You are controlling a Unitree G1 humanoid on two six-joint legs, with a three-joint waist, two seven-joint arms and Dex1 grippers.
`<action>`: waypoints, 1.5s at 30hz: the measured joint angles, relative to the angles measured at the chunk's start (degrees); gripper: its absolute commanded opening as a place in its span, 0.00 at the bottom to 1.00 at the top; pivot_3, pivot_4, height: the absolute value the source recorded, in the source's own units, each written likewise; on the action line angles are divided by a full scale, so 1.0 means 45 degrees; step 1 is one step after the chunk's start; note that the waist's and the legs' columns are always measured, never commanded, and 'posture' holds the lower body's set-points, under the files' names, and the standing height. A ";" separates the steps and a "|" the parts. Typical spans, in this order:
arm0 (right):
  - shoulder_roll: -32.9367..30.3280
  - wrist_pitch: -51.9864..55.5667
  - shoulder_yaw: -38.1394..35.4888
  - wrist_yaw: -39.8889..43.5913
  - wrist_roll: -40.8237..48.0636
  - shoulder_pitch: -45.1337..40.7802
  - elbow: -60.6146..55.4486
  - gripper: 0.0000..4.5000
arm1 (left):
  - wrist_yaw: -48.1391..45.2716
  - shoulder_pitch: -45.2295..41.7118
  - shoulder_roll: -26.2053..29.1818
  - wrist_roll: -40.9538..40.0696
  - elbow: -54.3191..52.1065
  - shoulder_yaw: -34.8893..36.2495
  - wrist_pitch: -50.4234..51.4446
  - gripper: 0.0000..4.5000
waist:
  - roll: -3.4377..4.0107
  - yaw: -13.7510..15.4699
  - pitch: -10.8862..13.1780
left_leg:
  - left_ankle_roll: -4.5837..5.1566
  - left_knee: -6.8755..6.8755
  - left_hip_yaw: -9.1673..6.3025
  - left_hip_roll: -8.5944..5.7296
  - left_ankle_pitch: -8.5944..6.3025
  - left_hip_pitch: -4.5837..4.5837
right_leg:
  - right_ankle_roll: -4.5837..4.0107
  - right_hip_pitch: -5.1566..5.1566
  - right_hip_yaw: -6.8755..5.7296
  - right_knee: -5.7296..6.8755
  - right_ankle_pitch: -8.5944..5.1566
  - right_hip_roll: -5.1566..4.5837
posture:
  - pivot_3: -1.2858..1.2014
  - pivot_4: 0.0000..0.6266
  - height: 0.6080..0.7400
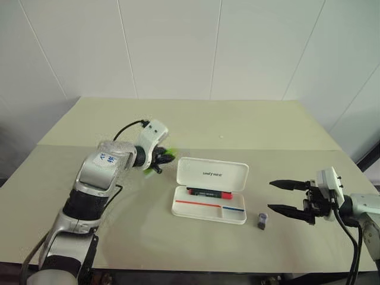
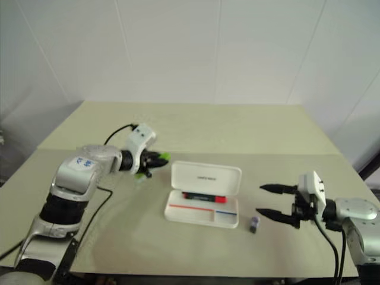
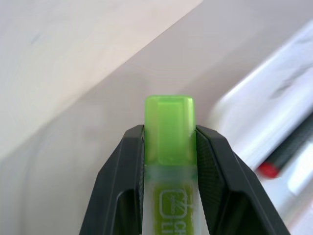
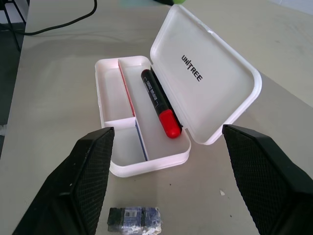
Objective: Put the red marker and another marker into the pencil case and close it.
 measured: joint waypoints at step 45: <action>0.0176 -0.0184 -0.1049 -0.1515 0.0201 0.2734 -0.1656 1.00 | -0.5538 -0.0519 -0.1826 0.1736 0.2827 -0.5388 -0.4757 0.24 | 0.0000 -0.0023 0.0000 | 0.0043 0.0051 0.0006 -0.0016 0.0020 0.0034 | 0.0007 0.0029 0.0034 0.0084 -0.0006 0.0011 | 0.52 0.24 1.00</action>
